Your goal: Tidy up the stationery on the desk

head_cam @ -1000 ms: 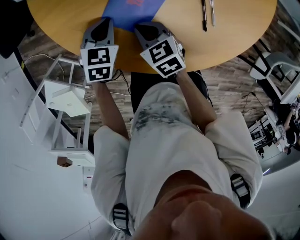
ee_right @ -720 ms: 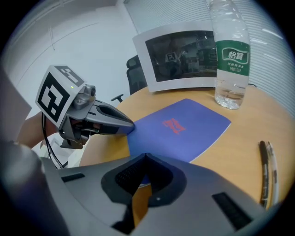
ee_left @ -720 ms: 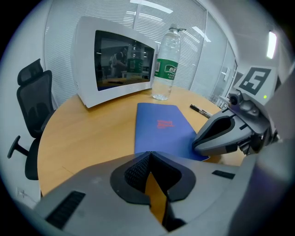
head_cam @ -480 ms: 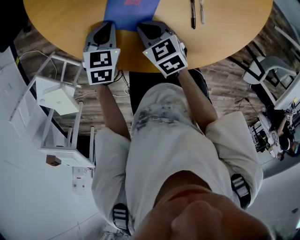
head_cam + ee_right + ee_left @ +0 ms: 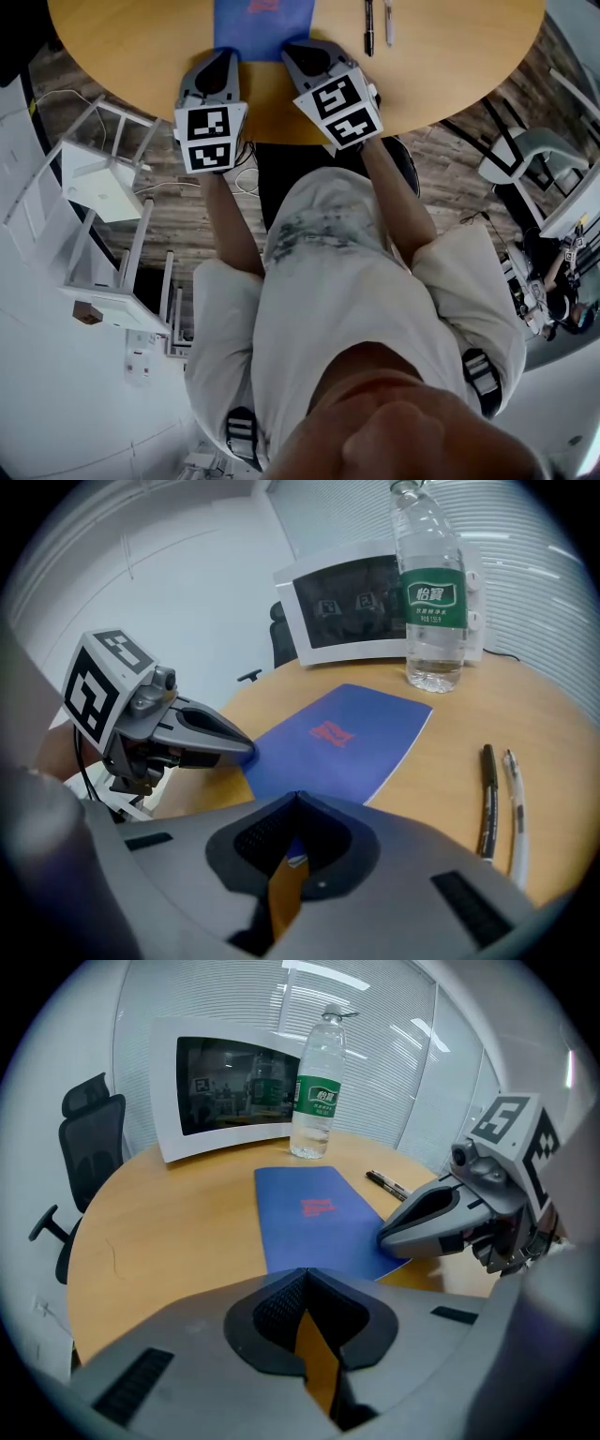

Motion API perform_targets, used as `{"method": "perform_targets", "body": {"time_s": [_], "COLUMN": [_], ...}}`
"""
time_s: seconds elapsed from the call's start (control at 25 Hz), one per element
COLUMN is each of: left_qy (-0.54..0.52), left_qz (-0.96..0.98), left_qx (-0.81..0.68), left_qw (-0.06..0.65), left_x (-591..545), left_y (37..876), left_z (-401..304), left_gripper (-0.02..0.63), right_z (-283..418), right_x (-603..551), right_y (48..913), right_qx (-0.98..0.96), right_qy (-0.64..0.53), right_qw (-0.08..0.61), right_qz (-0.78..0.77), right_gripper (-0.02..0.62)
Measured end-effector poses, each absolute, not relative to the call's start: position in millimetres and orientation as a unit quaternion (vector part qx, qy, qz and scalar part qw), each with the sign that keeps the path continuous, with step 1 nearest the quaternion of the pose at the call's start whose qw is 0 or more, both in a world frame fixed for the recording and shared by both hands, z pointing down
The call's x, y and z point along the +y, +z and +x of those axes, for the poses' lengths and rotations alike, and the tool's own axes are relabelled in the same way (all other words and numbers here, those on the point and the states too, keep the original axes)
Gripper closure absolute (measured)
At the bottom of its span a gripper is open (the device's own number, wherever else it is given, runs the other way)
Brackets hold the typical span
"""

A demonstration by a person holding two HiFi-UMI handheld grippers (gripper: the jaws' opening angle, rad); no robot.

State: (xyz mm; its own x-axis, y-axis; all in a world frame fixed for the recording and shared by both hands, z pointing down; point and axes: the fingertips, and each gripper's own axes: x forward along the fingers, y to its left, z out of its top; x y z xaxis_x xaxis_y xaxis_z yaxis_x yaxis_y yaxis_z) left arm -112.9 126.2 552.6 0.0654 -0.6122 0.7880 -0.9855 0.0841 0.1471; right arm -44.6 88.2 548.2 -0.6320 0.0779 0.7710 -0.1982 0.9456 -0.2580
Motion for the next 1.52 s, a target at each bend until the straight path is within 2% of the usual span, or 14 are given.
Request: {"method": "perform_targets", "body": {"time_s": [0.92, 1.52], "left_qy": [0.214, 0.203], "left_qz": [0.594, 0.587], "left_qx": [-0.672, -0.682], "left_qw": [0.388, 0.386], "left_x": [110, 97], "left_y": [552, 549], "left_z": [-16, 7], "left_gripper": [0.598, 0.598], "right_z": [36, 56], "right_x": [51, 33], "right_y": [547, 545], "right_qx": [-0.893, -0.896], "right_qy": [0.121, 0.117], "right_qw": [0.433, 0.428], "right_qz": [-0.007, 0.002], "right_gripper": [0.531, 0.531]}}
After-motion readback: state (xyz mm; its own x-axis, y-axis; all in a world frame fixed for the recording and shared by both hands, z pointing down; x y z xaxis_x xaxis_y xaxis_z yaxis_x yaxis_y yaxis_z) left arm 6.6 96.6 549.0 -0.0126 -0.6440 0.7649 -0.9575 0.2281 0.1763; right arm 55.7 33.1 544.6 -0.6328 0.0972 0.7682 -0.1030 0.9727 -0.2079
